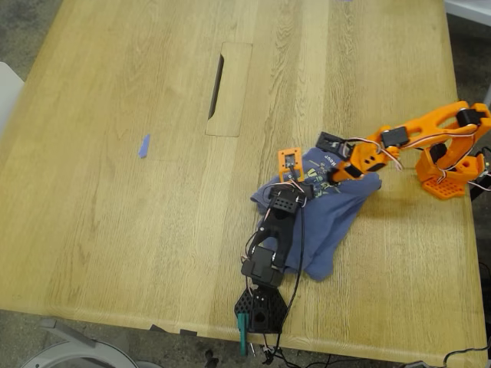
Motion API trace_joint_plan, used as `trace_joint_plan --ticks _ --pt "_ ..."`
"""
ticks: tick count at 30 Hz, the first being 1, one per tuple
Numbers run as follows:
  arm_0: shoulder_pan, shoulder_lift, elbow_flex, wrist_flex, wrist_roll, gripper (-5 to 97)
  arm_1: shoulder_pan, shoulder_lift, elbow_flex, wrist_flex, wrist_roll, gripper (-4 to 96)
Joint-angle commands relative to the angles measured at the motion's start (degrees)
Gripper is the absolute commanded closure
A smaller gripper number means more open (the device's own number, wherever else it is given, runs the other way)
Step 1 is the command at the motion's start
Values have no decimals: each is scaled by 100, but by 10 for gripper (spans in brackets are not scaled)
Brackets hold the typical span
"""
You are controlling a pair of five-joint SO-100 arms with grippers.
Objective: Fold a T-shirt
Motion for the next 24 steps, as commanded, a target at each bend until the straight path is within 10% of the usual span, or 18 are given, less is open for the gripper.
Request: trace_joint_plan --ticks 1,24 --pt "-580 88 -44 -35 0 753 -141 615 492 149 44 913" --pt "-2988 1239 -633 1371 114 749 1512 4122 1978 2698 -255 913"
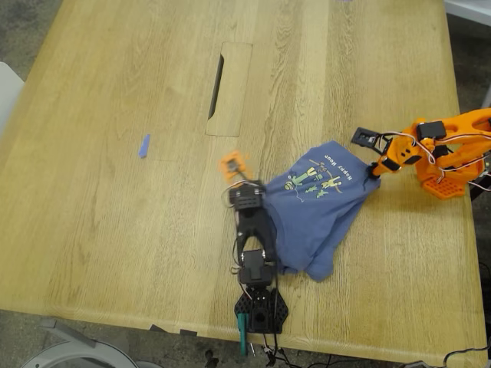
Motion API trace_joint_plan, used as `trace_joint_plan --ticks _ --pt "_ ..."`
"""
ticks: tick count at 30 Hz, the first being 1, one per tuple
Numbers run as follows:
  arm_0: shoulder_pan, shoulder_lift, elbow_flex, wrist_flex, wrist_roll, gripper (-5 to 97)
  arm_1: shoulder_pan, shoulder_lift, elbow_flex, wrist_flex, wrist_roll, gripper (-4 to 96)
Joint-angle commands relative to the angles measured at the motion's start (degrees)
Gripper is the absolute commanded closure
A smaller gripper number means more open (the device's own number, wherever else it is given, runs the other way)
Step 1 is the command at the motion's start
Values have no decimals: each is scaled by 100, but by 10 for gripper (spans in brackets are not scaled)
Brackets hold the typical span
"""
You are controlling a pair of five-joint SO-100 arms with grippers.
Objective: Fold a T-shirt
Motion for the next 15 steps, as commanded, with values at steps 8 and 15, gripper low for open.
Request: trace_joint_plan --ticks 8,15 --pt "-1336 1591 -448 712 149 749 2250 1063 -369 870 -387 913" --pt "-2979 2971 466 1081 185 740 5194 1890 -281 940 -677 913"
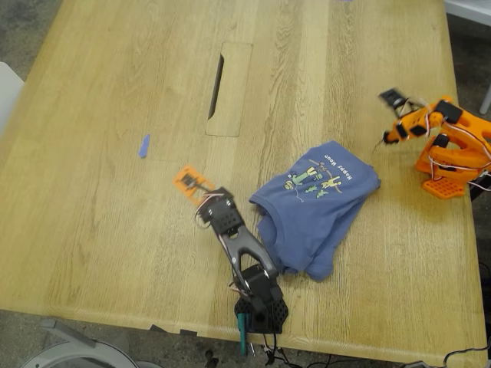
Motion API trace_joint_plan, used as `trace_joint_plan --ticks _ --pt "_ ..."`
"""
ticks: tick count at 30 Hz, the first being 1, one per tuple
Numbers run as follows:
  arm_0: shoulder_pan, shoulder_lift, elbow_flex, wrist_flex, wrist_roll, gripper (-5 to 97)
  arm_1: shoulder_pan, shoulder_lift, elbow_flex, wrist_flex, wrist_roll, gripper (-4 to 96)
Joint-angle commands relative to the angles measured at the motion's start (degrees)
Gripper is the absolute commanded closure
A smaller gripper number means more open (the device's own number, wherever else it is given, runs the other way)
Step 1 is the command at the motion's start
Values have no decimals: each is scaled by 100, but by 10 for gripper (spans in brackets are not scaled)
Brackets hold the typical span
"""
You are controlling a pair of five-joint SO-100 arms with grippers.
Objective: Fold a T-shirt
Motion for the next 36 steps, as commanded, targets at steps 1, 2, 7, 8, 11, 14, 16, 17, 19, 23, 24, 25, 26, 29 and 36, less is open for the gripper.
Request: trace_joint_plan --ticks 1,2,7,8,11,14,16,17,19,23,24,25,26,29,36 --pt "-905 1081 299 105 79 740 1011 299 -176 35 -62 913" --pt "-1187 1336 475 123 88 741 1354 369 -149 -18 -70 913" --pt "-2479 2707 1248 378 62 744 3199 773 299 -677 -158 913" --pt "-2725 3041 1415 475 62 744 3524 870 387 -677 -185 913" --pt "-3480 4131 1925 905 70 744 4307 1362 800 -721 -272 913" --pt "-4122 5282 2408 1345 53 744 4966 1986 1248 -650 -396 913" --pt "-4482 6117 2698 1775 53 744 5440 2391 1538 -598 -475 913" --pt "-4605 6530 2821 2030 44 749 5651 2391 1564 -519 -475 913" --pt "-4764 7198 3006 2646 35 753 5941 2391 1608 -650 -457 913" --pt "-4922 7189 2962 2856 9 772 6073 2399 1758 -571 -492 913" --pt "-4922 7189 2944 2883 -9 772 6100 2399 1828 -527 -519 913" --pt "-4931 7189 2918 2971 -35 772 6144 2408 1907 -501 -536 913" --pt "-4948 7189 2900 3111 -62 772 6231 2408 1978 -501 -545 913" --pt "-5168 7189 2962 3331 -88 772 6539 2417 2276 -703 -668 913" --pt "-5467 7198 3270 3067 35 772 7110 2426 2971 -1125 -721 913"
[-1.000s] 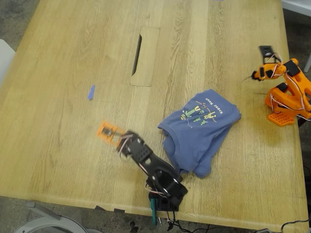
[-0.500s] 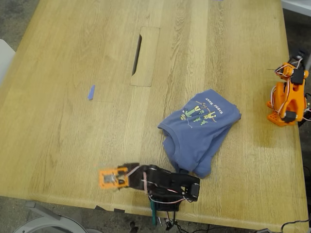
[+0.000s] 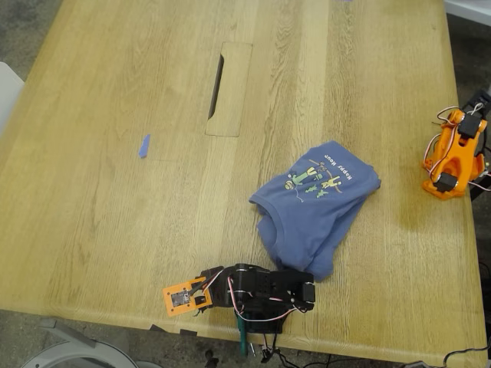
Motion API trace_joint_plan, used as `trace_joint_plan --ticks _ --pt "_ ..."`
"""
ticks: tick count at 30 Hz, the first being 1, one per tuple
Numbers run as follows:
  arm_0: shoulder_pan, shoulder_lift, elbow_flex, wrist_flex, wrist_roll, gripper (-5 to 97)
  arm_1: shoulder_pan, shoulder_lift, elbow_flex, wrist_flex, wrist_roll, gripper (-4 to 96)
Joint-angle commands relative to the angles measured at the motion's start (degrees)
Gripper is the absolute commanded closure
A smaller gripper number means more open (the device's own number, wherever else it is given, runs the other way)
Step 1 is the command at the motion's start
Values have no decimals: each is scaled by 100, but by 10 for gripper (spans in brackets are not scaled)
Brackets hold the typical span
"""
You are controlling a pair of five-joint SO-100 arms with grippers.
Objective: Fold a T-shirt
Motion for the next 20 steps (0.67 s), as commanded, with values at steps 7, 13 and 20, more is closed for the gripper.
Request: trace_joint_plan --ticks 7,13,20 --pt "-211 650 466 79 -79 778 624 62 642 -141 -167 913" --pt "-185 650 580 53 -53 778 519 62 853 -229 -123 912" --pt "-220 650 624 -97 -26 805 -149 62 853 -123 -158 912"
